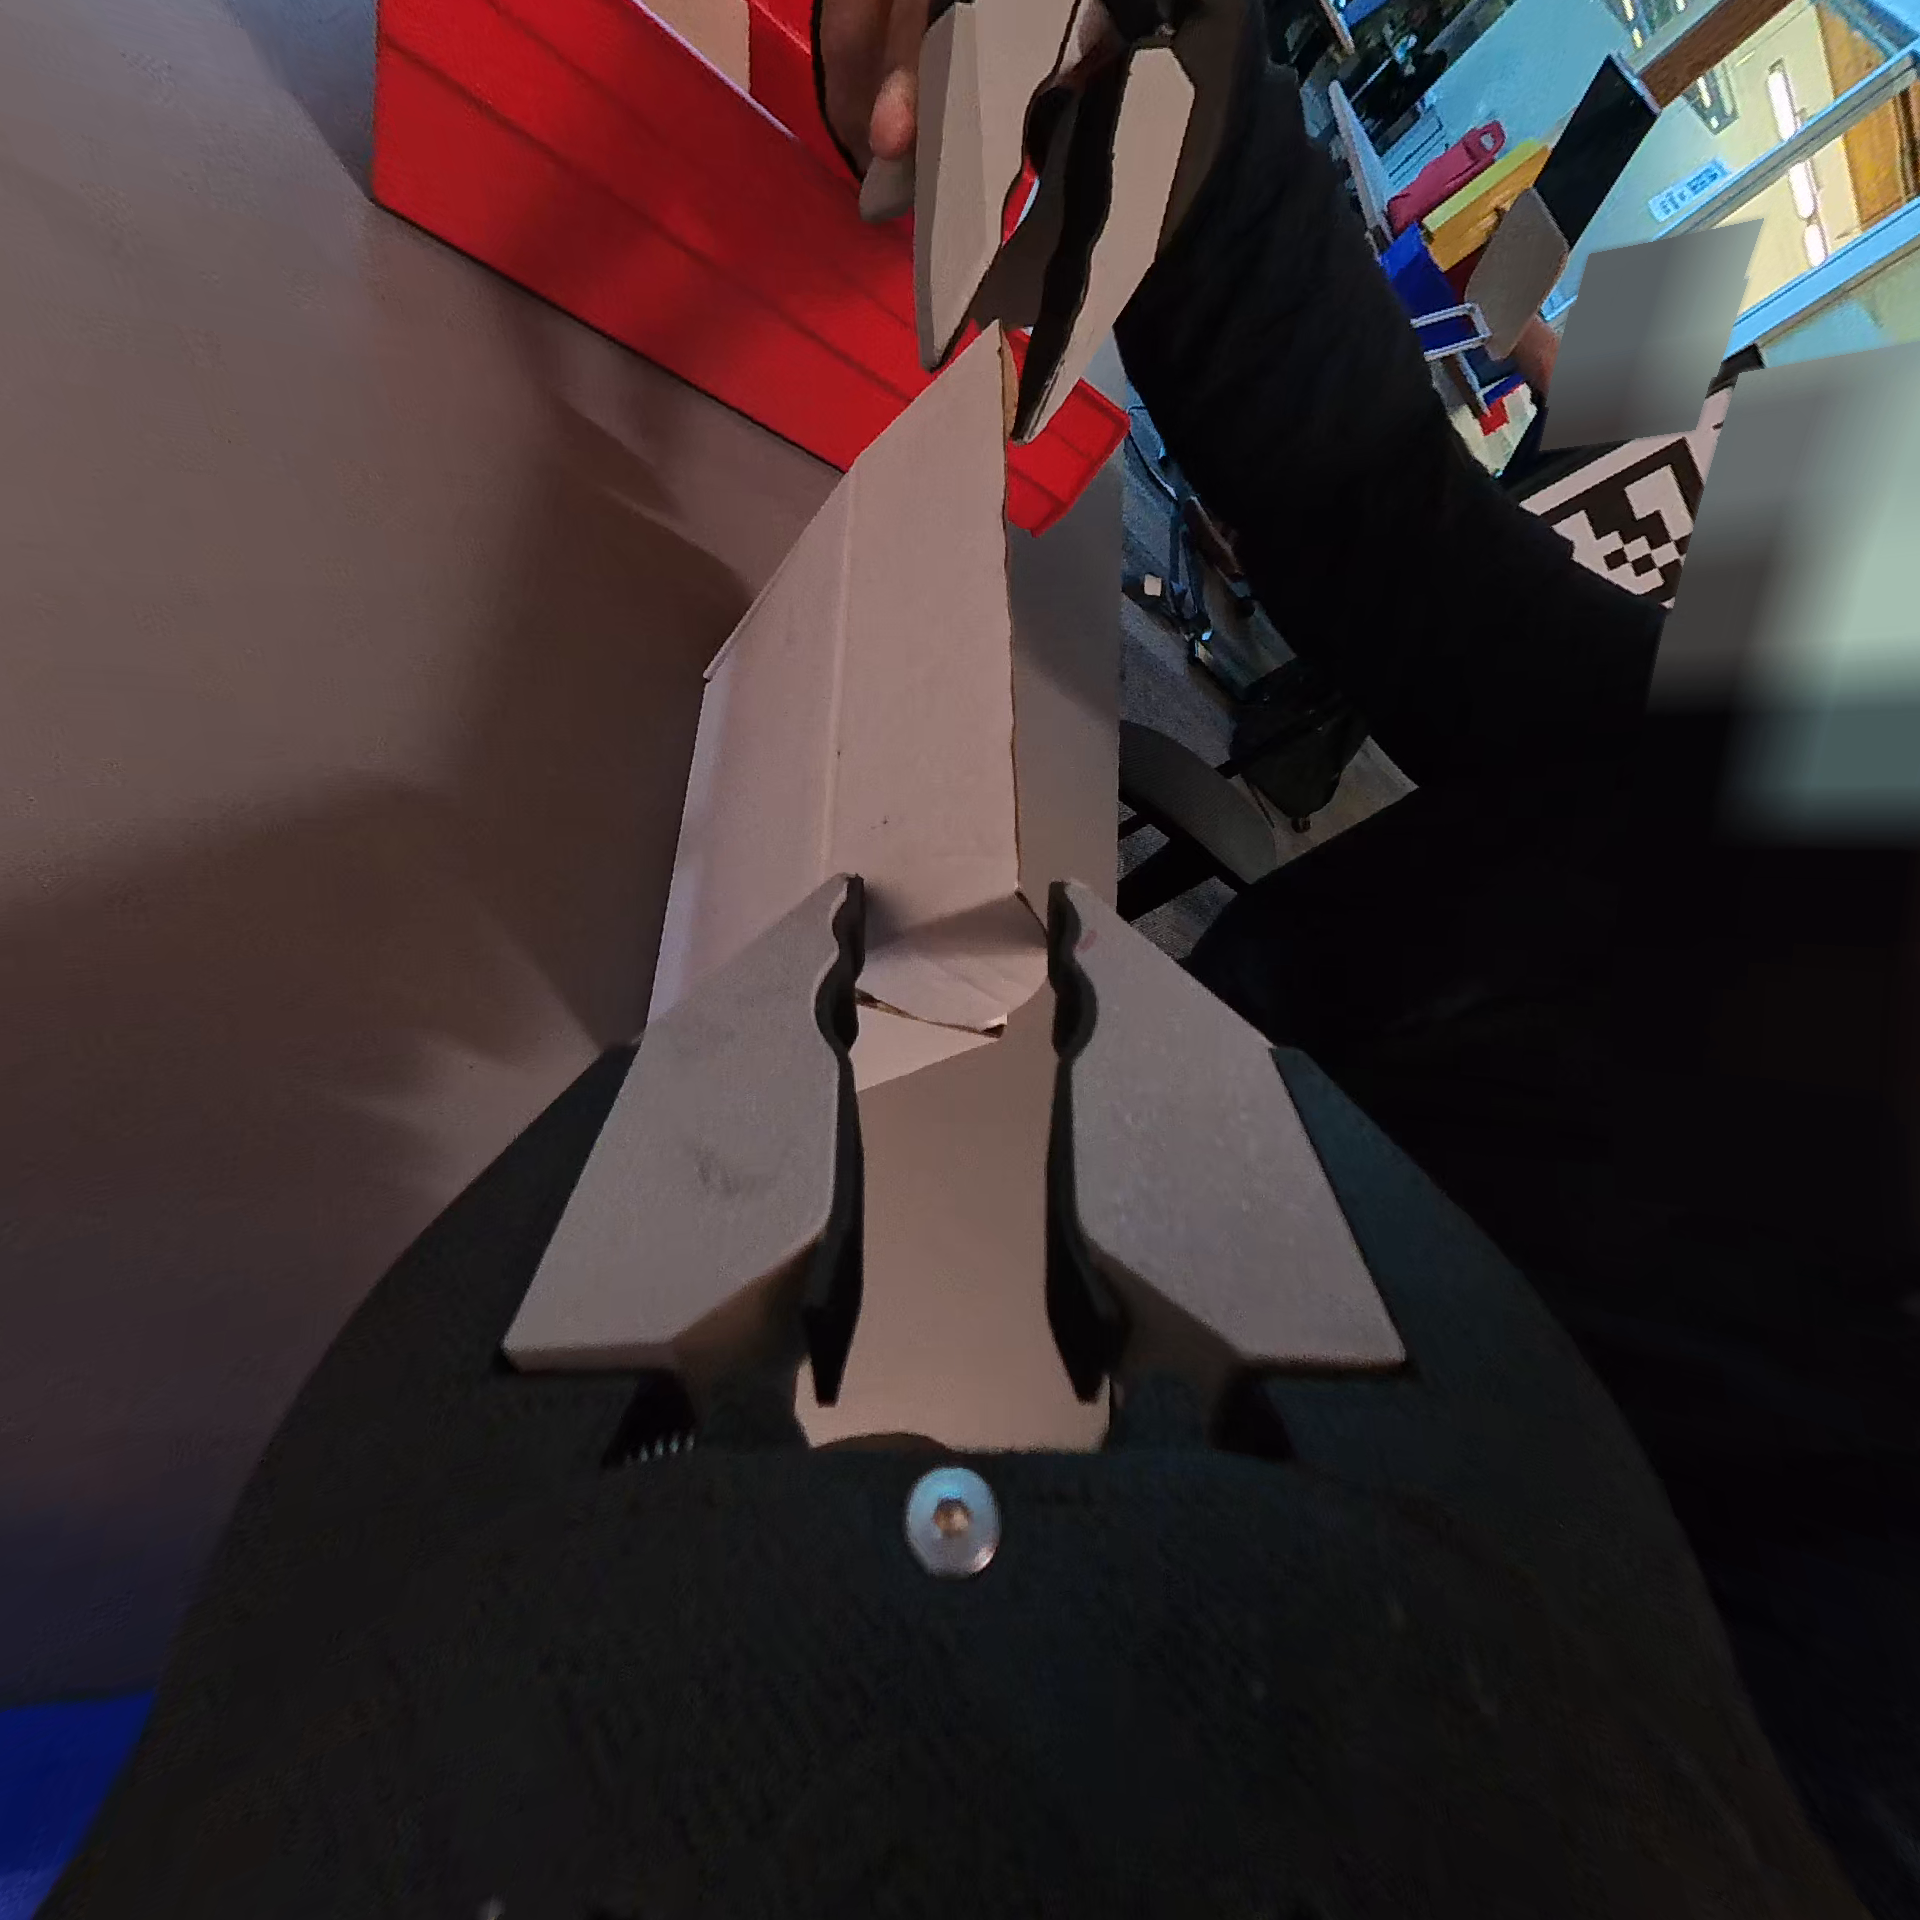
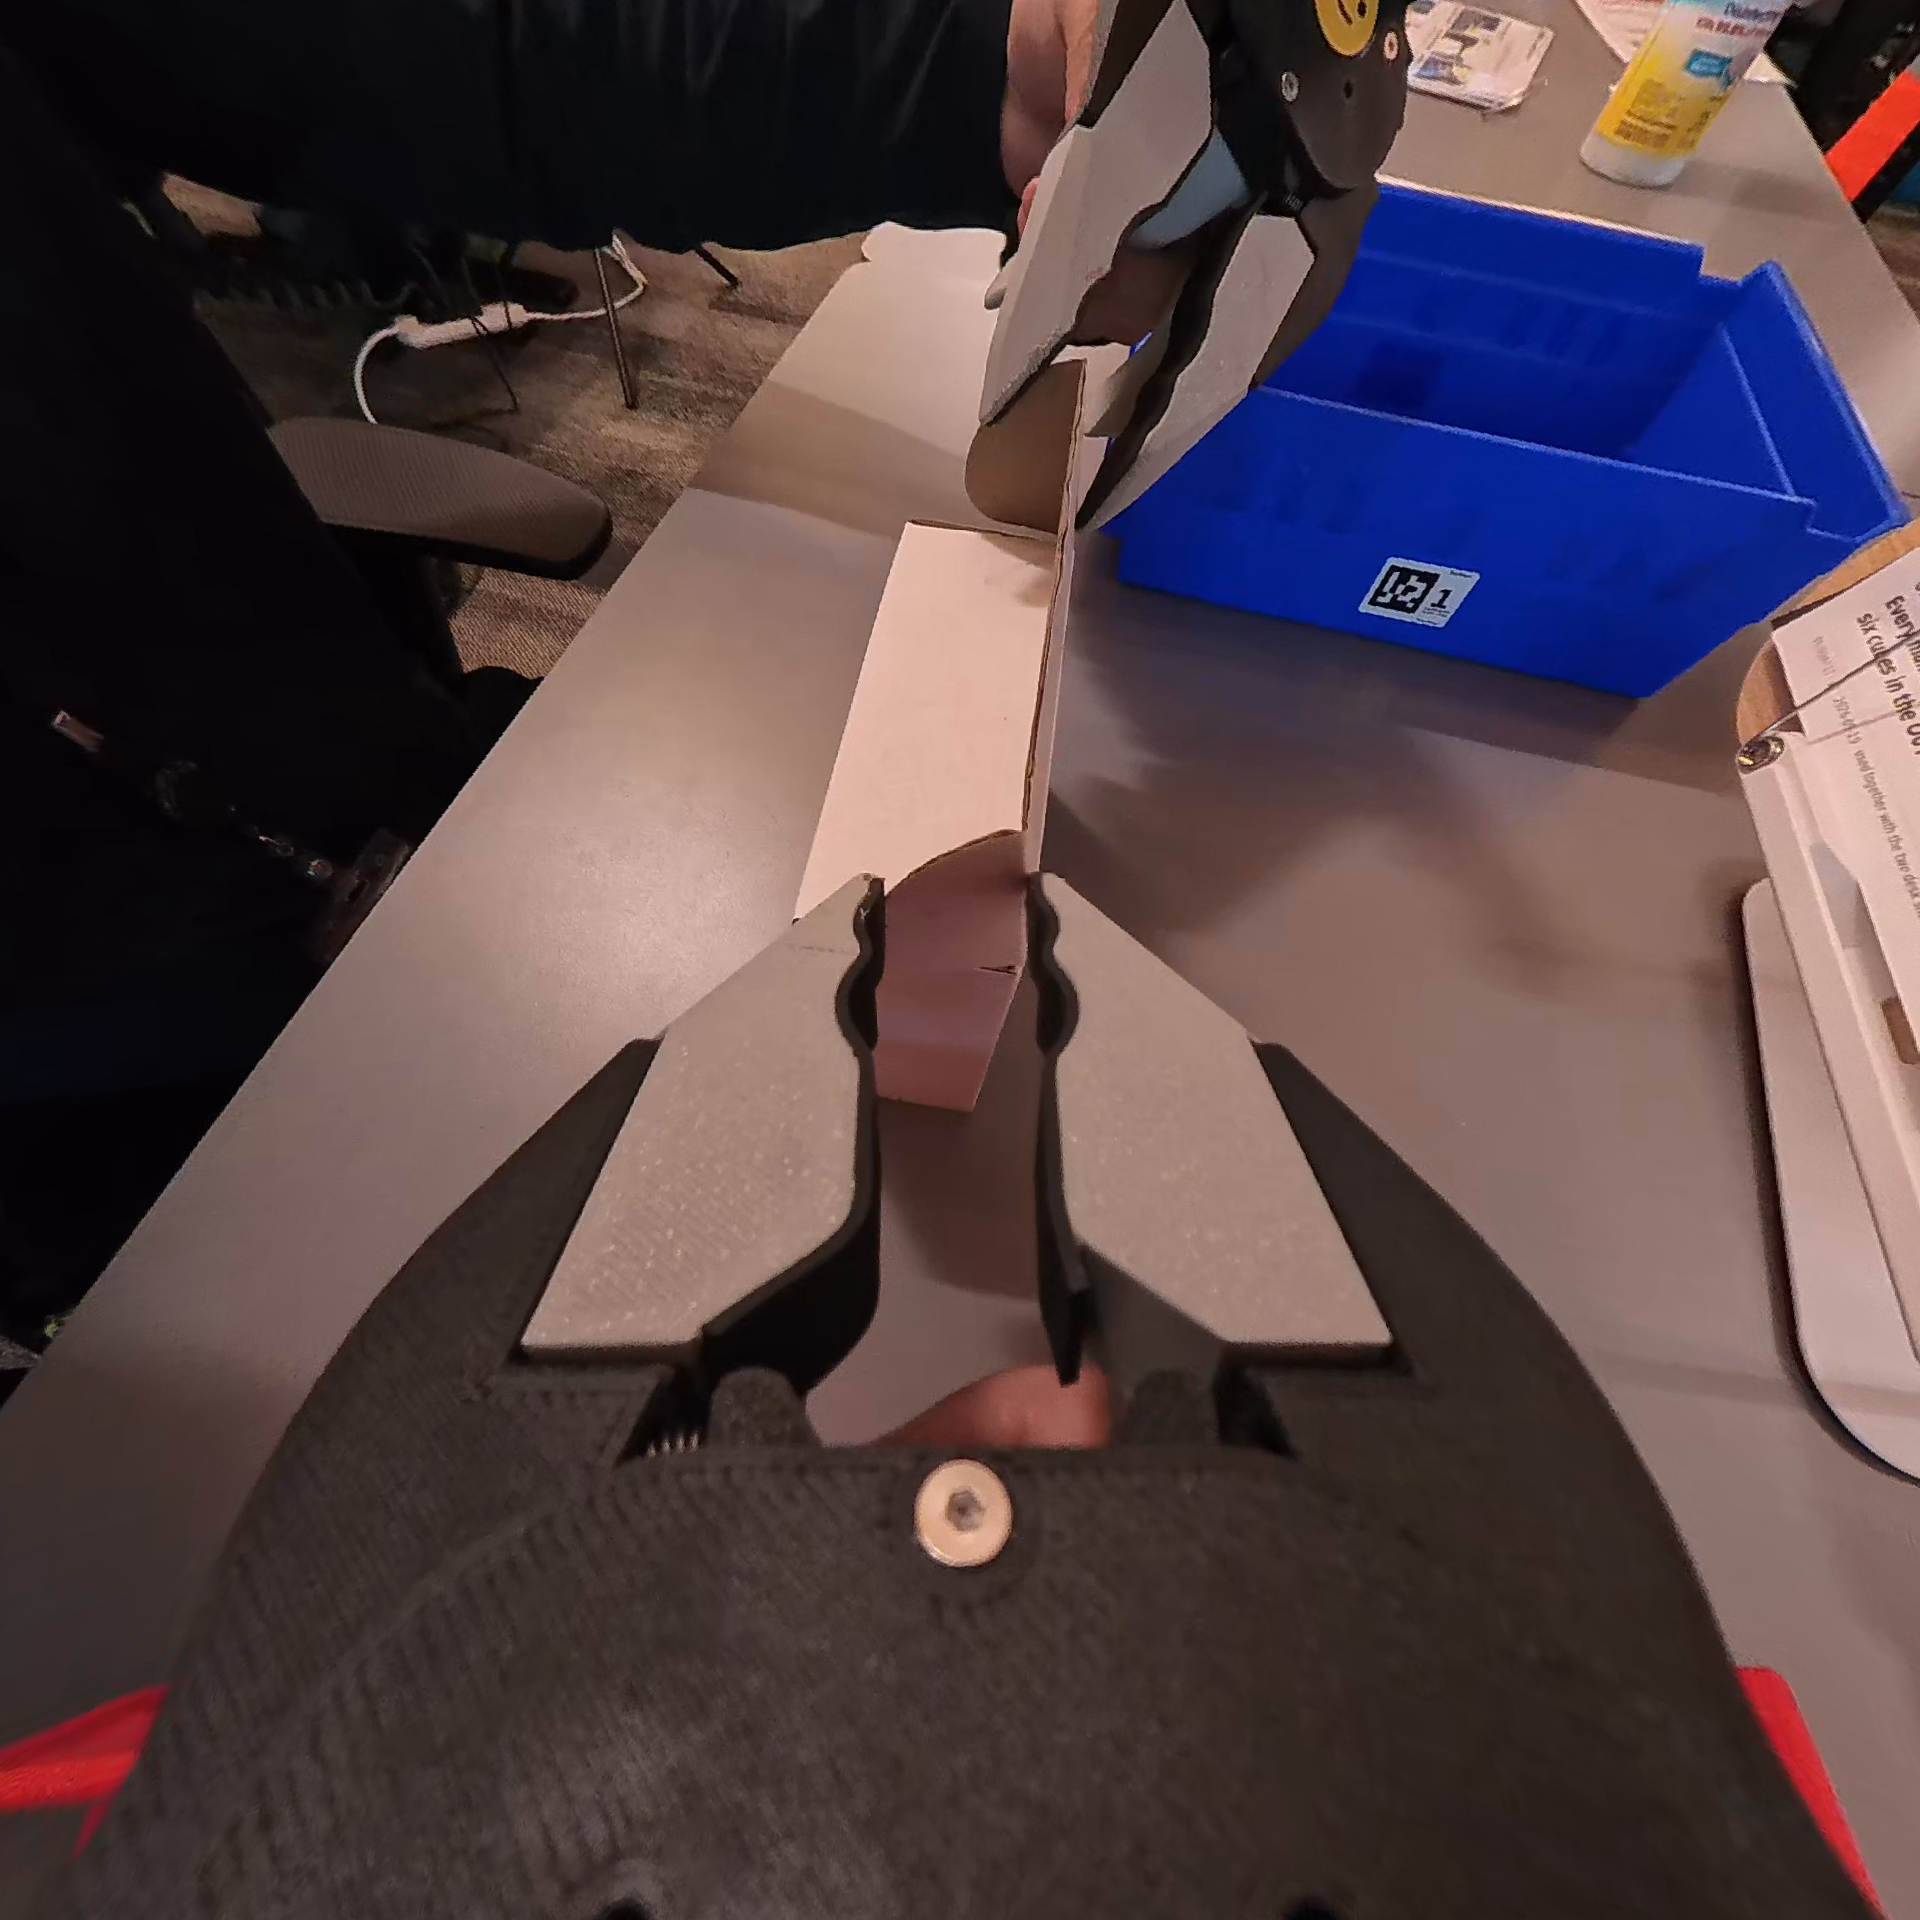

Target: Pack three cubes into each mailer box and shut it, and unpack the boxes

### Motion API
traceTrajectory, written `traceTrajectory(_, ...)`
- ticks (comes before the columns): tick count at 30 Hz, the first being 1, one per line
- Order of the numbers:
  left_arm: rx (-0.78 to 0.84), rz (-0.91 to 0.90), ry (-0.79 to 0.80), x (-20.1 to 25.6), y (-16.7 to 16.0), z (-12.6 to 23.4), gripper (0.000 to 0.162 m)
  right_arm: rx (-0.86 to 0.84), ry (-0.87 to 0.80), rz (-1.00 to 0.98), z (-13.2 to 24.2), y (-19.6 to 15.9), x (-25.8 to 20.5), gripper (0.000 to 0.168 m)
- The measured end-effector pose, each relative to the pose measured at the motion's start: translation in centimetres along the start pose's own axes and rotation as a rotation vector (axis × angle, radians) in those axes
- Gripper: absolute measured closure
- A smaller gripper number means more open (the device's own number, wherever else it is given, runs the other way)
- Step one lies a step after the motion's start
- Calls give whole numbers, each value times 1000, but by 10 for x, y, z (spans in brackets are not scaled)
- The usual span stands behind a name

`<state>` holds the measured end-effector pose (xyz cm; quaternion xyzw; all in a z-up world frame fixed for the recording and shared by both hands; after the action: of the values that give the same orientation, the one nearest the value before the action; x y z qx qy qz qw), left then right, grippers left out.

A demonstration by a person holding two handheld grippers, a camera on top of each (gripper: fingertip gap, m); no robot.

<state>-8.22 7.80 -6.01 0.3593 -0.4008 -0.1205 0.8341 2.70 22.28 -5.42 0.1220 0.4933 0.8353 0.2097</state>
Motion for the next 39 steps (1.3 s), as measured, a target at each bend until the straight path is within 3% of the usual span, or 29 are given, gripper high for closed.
traceTrajectory(24, -9, 10, -3, 1, 0, 0, 129, 11, 60, 31, -3, -1, 1, 141)
traceTrajectory(39, -42, -36, 56, 7, -2, -5, 130, -23, 2, 68, -6, 3, -1, 144)
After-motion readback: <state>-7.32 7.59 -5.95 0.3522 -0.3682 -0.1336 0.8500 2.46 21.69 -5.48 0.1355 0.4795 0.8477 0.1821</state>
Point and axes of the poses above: each gripper's, where its closed fingertips meet, z back along the fingers, y out of its top, x = y × z across the jaws, the point moved 3 cm from there along z, back along the fingers, and after that the axes turned 5 degrees about -z, right-handed, at the moved point
